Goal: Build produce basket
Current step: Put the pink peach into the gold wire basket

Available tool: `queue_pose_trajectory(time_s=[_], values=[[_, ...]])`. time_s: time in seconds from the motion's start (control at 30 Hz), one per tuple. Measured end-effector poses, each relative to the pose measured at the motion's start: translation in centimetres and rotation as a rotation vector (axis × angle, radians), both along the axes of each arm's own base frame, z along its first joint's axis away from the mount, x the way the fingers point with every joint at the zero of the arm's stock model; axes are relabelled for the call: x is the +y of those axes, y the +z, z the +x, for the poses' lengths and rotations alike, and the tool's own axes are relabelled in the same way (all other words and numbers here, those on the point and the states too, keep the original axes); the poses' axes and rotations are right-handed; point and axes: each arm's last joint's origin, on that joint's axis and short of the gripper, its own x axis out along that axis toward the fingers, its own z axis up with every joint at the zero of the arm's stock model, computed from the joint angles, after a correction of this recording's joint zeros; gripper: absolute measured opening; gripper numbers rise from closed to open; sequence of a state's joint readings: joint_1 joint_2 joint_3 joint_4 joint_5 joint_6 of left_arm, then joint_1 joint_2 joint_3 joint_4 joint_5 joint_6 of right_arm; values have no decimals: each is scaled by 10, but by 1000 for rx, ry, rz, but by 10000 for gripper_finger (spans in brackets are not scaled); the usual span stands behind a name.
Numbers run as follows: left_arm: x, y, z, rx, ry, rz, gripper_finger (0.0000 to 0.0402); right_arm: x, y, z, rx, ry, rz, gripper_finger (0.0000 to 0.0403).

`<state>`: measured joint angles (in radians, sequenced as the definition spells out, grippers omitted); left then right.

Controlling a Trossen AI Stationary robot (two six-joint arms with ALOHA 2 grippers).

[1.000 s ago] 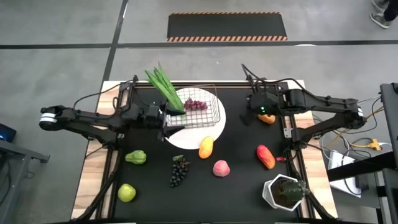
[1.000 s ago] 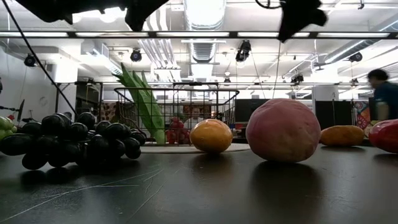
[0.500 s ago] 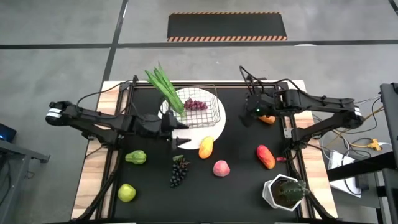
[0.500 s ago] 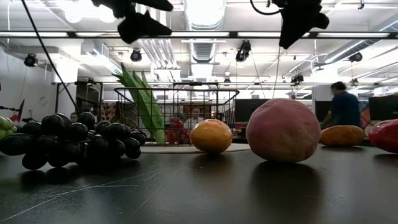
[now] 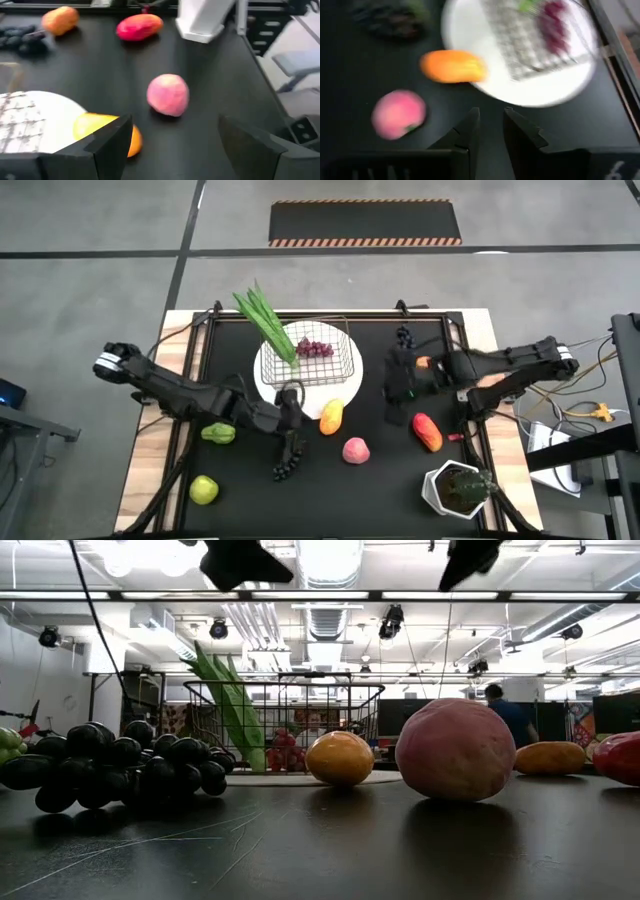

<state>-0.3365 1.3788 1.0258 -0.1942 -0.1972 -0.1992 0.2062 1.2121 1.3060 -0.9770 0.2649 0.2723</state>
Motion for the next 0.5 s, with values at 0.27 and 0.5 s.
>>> queue_pose_trajectory(time_s=[0.27, 0.5], values=[[-18, 3, 4, -41, 70, 68, 274, 66, -11, -5, 16, 301, -40, 62], [-25, 7, -2, -77, 129, 113, 274, 96, -52, 16, 144, 238, -10, 155]])
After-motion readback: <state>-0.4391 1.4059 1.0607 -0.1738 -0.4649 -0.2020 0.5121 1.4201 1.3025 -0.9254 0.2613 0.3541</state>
